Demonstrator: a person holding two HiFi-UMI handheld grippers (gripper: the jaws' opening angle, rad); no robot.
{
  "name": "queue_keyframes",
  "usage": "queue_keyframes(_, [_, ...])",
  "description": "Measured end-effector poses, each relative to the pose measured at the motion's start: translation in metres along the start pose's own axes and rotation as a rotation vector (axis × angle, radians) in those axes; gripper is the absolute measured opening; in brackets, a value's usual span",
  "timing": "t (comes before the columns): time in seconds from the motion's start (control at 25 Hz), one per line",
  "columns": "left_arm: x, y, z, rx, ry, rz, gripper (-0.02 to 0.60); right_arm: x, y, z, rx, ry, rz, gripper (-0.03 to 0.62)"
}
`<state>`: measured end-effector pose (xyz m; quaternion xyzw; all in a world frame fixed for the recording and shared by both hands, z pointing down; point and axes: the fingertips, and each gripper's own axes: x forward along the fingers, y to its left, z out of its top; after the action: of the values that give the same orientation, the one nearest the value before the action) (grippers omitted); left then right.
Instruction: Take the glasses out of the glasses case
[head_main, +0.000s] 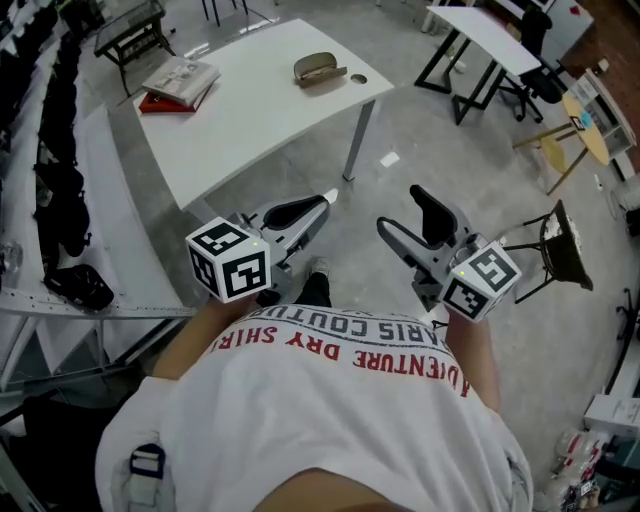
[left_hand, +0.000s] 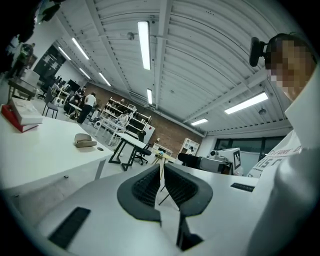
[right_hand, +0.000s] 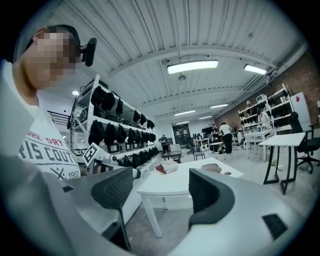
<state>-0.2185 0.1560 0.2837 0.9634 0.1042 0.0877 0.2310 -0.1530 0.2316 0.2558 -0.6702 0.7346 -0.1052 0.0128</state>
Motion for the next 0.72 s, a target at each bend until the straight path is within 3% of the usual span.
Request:
queue_keyframes(0.4, [0.085, 0.107, 0.054, -0.092, 0.043, 0.009, 0.048, 0.092, -0.11, 0.013, 0.075, 0.043, 0.009, 0.328])
queue_keyframes(0.72, [0.137, 0.181, 0.087, -0.068, 0.062, 0.041, 0.048, 0.145, -0.186, 0.021, 0.099, 0.072, -0.005, 0.328])
